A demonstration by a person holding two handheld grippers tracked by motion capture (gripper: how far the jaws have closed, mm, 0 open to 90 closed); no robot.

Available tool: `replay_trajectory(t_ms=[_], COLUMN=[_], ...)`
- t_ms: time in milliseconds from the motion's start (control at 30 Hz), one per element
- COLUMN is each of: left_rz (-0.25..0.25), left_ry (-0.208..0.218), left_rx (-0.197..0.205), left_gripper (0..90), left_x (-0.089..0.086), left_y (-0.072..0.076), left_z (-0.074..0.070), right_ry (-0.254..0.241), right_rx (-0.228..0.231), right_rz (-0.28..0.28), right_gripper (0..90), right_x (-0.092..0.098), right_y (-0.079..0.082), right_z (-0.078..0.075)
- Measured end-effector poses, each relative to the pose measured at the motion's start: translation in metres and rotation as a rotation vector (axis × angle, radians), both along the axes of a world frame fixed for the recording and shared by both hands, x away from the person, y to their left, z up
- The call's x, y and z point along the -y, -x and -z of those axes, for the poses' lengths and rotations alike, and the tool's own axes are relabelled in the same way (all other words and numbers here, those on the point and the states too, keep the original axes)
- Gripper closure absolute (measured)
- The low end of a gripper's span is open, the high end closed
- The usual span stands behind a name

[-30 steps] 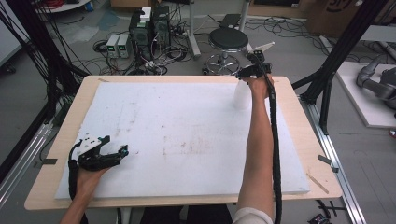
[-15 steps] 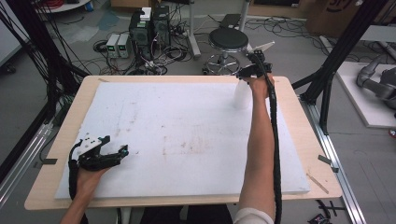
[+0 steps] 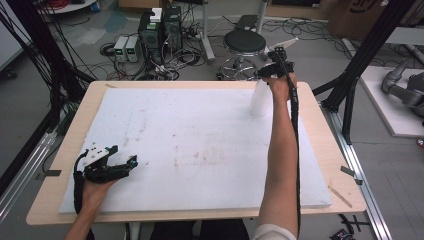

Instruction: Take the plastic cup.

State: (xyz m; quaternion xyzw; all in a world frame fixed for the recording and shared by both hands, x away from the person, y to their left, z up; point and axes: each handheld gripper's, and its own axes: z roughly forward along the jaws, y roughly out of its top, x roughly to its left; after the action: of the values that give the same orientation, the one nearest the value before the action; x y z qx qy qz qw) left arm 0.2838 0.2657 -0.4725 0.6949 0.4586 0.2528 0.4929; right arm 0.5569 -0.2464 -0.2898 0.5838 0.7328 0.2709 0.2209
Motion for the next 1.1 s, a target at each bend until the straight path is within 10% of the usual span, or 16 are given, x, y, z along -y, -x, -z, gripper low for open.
replay_trajectory(t_ms=[567, 933, 1100], left_rz=[0.0, 0.0, -0.001], left_ry=[0.0, 0.0, 0.003], left_rx=[0.002, 0.002, -0.003], left_gripper=[15.6, 15.6, 15.6], left_x=[0.0, 0.0, 0.0], left_y=[0.0, 0.0, 0.0], left_z=[0.0, 0.0, 0.0], right_ry=[0.014, 0.01, -0.038], right_rx=[0.09, 0.087, 0.122], right_rz=[-0.02, -0.03, -0.119], right_gripper=[40.4, 40.4, 40.4], right_x=[-0.005, -0.003, -0.003], right_y=[0.009, 0.014, 0.028], right_z=[-0.068, -0.07, -0.078])
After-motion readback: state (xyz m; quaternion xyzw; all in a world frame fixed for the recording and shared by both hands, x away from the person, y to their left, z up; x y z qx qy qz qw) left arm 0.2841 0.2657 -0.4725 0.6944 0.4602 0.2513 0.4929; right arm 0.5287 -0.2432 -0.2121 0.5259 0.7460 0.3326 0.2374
